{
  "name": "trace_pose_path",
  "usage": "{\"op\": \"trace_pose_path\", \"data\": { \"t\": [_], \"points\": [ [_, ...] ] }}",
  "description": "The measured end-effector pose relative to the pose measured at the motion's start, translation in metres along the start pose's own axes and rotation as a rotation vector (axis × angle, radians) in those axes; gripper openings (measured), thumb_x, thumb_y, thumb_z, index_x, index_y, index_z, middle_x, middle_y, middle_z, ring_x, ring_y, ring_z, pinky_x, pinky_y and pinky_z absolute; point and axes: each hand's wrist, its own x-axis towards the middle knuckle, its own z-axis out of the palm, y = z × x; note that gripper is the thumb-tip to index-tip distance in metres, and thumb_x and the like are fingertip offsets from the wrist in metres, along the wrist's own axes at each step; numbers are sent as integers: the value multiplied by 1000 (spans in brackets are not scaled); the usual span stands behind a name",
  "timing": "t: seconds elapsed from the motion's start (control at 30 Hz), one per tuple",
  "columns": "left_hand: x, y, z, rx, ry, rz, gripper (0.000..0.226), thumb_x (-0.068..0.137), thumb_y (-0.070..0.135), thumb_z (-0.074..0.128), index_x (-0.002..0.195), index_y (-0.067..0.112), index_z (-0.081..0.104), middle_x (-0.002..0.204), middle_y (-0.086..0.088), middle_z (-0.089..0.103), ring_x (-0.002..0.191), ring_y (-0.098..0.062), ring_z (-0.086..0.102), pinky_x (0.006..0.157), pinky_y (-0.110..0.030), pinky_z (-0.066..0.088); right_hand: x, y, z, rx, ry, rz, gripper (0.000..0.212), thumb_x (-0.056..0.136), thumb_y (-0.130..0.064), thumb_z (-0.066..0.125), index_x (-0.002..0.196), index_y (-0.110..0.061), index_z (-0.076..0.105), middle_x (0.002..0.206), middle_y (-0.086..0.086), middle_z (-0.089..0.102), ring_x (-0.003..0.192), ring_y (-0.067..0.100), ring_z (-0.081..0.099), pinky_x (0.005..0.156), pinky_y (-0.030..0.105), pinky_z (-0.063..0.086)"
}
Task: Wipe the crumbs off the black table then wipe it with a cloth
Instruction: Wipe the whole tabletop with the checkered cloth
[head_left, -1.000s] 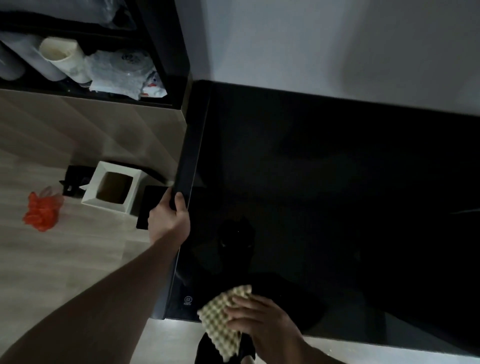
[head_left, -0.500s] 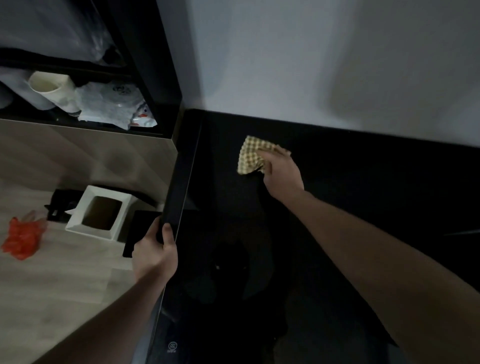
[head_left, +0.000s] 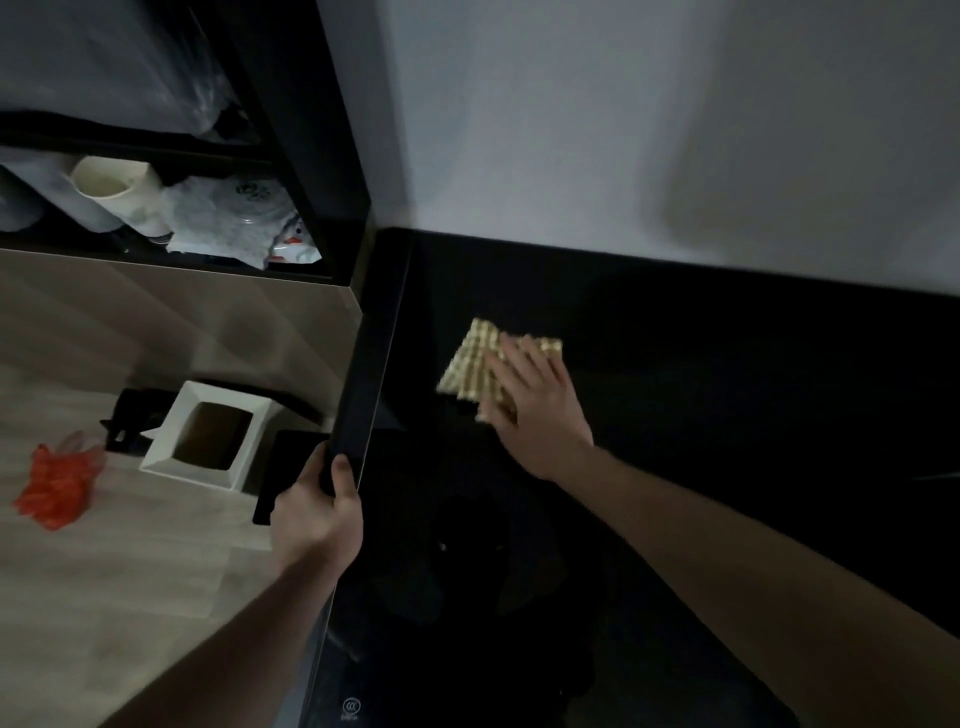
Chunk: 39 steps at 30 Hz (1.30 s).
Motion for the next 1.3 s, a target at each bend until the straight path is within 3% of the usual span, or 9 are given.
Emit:
{"op": "trace_pose_path", "data": {
  "t": [0.17, 0.37, 0.43, 0.5, 0.6, 0.73, 0.93, 1.17, 1.3],
  "points": [
    [-2, 0, -2, 37, -6, -14, 46, 104, 45, 39, 142, 27, 57, 116, -15, 74, 113, -43, 66, 91, -46, 52, -152, -48, 24, 91, -93, -276, 56, 94, -26, 57, 149, -19, 53, 159, 4, 47, 152, 31, 37, 129, 53, 13],
    [-4, 1, -2, 12, 4, -10, 44, 104, 44, 42, 140, 25, 59, 122, -19, 72, 118, -46, 63, 98, -51, 50, -269, -55, 51, -136, -199, -601, 40, 103, -34, 40, 142, -42, 46, 151, -23, 51, 143, 4, 45, 129, 32, 14],
    [-4, 1, -1, 10, 6, -15, 45, 104, 44, 42, 142, 26, 58, 123, -19, 71, 119, -45, 62, 99, -51, 50, -249, -53, 38, 12, 33, -419, 34, 102, -20, 44, 133, -29, 55, 134, -11, 69, 132, 9, 53, 127, 27, 20],
    [-2, -1, 0, 29, 6, -14, 46, 103, 46, 40, 142, 28, 58, 122, -18, 72, 118, -45, 62, 97, -52, 51, -206, -38, 18, 455, 264, -46, 39, 100, -2, 46, 132, -13, 66, 135, 10, 69, 137, 22, 52, 120, 25, 35],
    [-1, -4, 2, 34, 11, 13, 44, 103, 45, 38, 138, 30, 60, 117, -17, 73, 113, -45, 65, 93, -52, 52, -124, 2, -29, 423, 150, 110, 76, 72, 12, 49, 140, -18, 64, 151, -4, 56, 145, 17, 44, 124, 32, 30],
    [1, -7, 5, 27, 19, 18, 43, 104, 45, 38, 138, 28, 60, 118, -16, 73, 115, -44, 64, 95, -52, 51, -19, 66, -67, 295, 219, 300, 72, 84, 14, 49, 144, -23, 60, 156, 1, 52, 151, 28, 38, 126, 43, 28],
    [4, -10, 8, 13, 28, 36, 37, 105, 41, 39, 126, 27, 65, 108, -14, 73, 106, -43, 65, 89, -48, 51, 14, 87, -32, 31, 66, 366, 71, 89, -6, 54, 155, -30, 44, 169, -1, 29, 159, 29, 17, 129, 54, 3],
    [2, -12, 6, 30, 3, 43, 42, 104, 45, 35, 130, 28, 63, 114, -13, 72, 111, -43, 64, 92, -50, 50, -104, 24, -11, 156, 85, 314, 68, 88, -44, 48, 155, -31, 45, 170, -6, 26, 160, 25, 11, 131, 47, 7],
    [0, -10, 3, 70, 8, 39, 49, 104, 46, 37, 139, 22, 60, 126, -21, 69, 120, -48, 60, 99, -53, 48, -206, -26, 1, 248, 68, 251, 79, 79, -47, 60, 155, -34, 45, 169, -11, 28, 161, 19, 10, 130, 47, 11]
  ]
}}
